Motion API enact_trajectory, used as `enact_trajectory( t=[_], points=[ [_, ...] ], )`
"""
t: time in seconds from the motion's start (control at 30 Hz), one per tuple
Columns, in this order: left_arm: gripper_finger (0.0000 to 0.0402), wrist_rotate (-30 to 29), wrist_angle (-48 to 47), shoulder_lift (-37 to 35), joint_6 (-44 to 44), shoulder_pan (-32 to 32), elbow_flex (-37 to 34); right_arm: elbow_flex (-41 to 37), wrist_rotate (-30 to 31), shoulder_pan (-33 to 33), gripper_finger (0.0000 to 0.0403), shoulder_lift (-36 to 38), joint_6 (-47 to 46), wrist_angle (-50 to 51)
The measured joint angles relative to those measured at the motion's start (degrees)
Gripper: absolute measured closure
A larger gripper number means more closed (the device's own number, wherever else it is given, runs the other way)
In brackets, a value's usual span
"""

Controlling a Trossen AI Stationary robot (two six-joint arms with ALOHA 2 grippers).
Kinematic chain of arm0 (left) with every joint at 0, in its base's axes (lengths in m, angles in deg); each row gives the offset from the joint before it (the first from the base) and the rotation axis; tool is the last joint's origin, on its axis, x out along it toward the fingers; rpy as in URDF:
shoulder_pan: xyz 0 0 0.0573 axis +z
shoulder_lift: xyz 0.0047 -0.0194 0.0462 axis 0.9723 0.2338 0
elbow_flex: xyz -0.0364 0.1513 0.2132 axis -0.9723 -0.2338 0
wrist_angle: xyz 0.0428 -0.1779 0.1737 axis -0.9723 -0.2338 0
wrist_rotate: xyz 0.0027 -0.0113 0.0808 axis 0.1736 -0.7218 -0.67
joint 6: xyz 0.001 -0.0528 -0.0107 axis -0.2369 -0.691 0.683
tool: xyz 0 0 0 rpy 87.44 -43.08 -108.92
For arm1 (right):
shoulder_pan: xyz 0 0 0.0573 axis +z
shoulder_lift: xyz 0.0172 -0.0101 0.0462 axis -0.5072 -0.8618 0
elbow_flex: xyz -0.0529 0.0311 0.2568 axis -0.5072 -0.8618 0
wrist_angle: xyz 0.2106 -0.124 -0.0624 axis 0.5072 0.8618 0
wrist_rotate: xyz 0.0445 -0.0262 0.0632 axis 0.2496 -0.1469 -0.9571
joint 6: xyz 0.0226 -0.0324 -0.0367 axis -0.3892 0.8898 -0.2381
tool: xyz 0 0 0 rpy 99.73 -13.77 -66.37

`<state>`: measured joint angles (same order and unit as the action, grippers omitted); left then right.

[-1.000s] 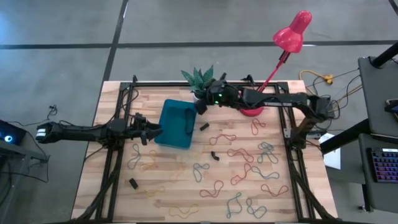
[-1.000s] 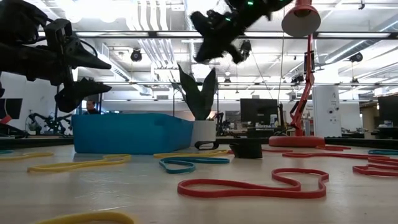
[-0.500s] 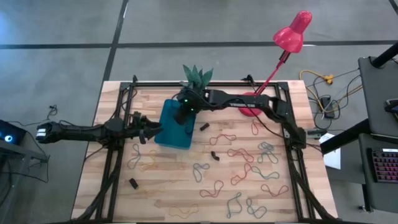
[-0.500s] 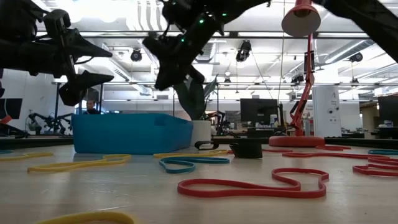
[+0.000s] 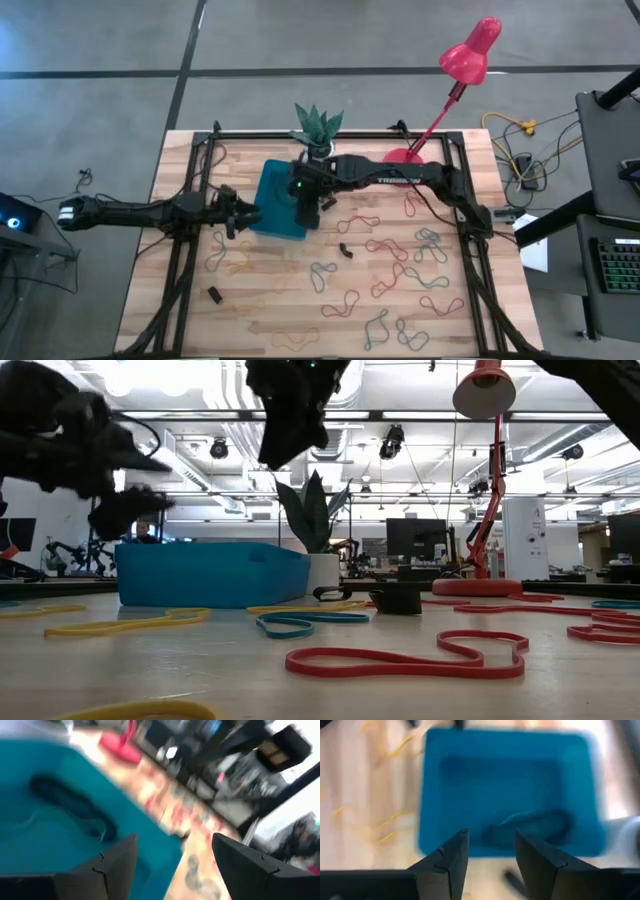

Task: Pick and place rubber bands into bin
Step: Put the black rubber band into the blue bin

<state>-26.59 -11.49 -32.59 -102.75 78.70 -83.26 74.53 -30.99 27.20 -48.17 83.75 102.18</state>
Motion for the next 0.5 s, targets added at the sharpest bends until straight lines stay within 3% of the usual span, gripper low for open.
enact_trajectory(
  t=[0.1,0.2,0.3,0.5],
  points=[
    [0.0162,2.80,-5.35,0.05,-1.76,0.00,0.00,-3.13,-3.74,0.67,0.0274,-0.86,-4.83,-4.36],
    [0.0162,6.31,-5.59,-0.03,-2.17,-0.05,0.20,-6.53,-3.83,1.29,0.0293,-1.05,-8.56,-11.20],
    [0.0162,9.31,-6.99,0.07,1.31,-0.07,2.05,-9.17,-4.40,1.63,0.0314,-1.78,-12.42,-17.14],
    [0.0162,9.46,-7.64,-0.08,11.98,-0.09,7.12,-11.17,-3.32,2.03,0.0351,-3.02,-13.67,-19.03]
  ],
)
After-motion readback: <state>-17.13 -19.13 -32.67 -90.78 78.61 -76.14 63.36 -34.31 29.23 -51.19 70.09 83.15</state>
